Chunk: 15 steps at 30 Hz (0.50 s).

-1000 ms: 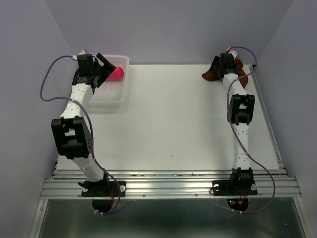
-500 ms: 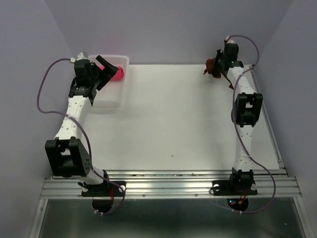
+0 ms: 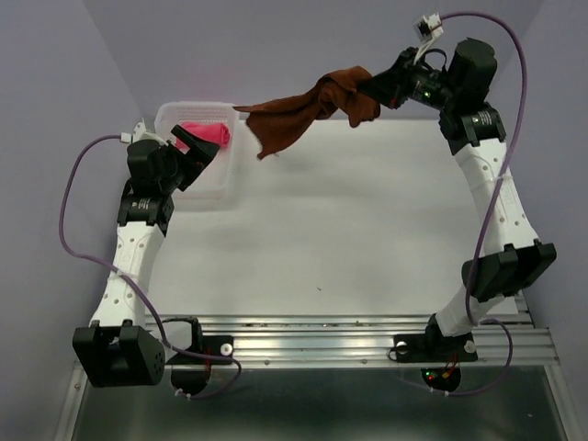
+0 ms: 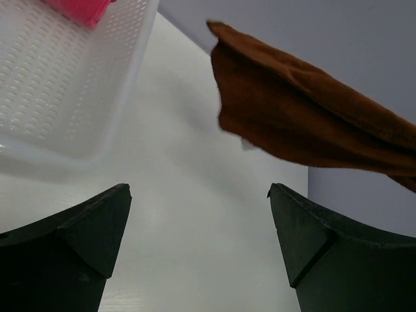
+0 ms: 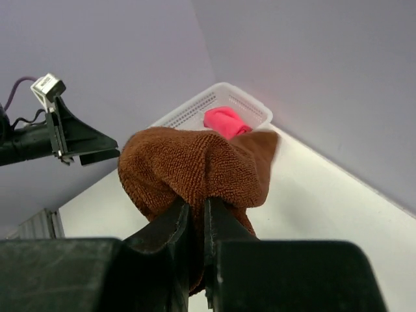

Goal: Roll the towels
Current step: Move the towel to the center of the board

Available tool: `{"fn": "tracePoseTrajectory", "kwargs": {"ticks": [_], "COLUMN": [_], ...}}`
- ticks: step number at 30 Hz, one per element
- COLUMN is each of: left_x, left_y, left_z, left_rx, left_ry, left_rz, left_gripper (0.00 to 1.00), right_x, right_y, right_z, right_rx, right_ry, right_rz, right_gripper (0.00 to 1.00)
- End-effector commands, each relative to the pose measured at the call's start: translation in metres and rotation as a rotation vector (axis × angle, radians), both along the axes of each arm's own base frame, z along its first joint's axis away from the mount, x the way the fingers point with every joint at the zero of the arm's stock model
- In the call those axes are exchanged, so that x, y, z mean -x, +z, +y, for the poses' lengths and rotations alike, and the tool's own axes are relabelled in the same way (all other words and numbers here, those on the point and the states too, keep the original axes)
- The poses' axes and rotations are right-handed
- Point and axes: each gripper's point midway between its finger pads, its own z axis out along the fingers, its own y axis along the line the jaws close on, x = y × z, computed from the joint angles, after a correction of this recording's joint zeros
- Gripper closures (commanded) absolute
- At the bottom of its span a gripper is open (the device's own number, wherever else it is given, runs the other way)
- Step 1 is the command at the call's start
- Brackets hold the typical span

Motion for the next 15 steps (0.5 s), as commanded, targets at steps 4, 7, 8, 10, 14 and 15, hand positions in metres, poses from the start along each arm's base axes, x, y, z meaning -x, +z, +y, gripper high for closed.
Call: {"fn": "tracePoseTrajectory", "kwargs": {"ticks": [4, 7, 8, 10, 14, 15], "left_x": [0.019, 0.026, 0.031, 0.036, 0.055, 0.058], "left_y": [-0.013, -0.030, -0.042, -0.055, -0.100, -0.107], "left_z": [0.004, 0.004, 0.004, 0.005, -0.010, -0.016], "left_rx": [-0.022, -0.040, -0.052, -0.067, -0.081, -0.081], "left_ry": [0.020, 0.004, 0.002, -0.003, -0.063, -0.077], "left_rz": [0.048, 0.097, 0.138, 0.176, 0.295, 0.311], "left_gripper": [0.01, 0.01, 0.01, 0.01, 0.01, 0.01], "right_x": [0.013, 0.045, 0.063, 0.074, 0.096, 0.098], "right_y": [-0.154, -0.260, -0.297, -0.309, -0.309, -0.306], "right_z": [-0.083, -0.131, -0.144, -0.184, -0.218, -0.222], "right_rx": [0.063, 0.218, 0.275, 0.359, 0.428, 0.428], "right_ry": [-0.241, -0.448, -0.509, -0.727, -0.929, -0.957], "right_rz": [0.382, 0.568, 0.656, 0.674, 0.749, 0.751], "right_gripper": [0.80, 0.26, 0.00, 0.00, 0.00, 0.00]}}
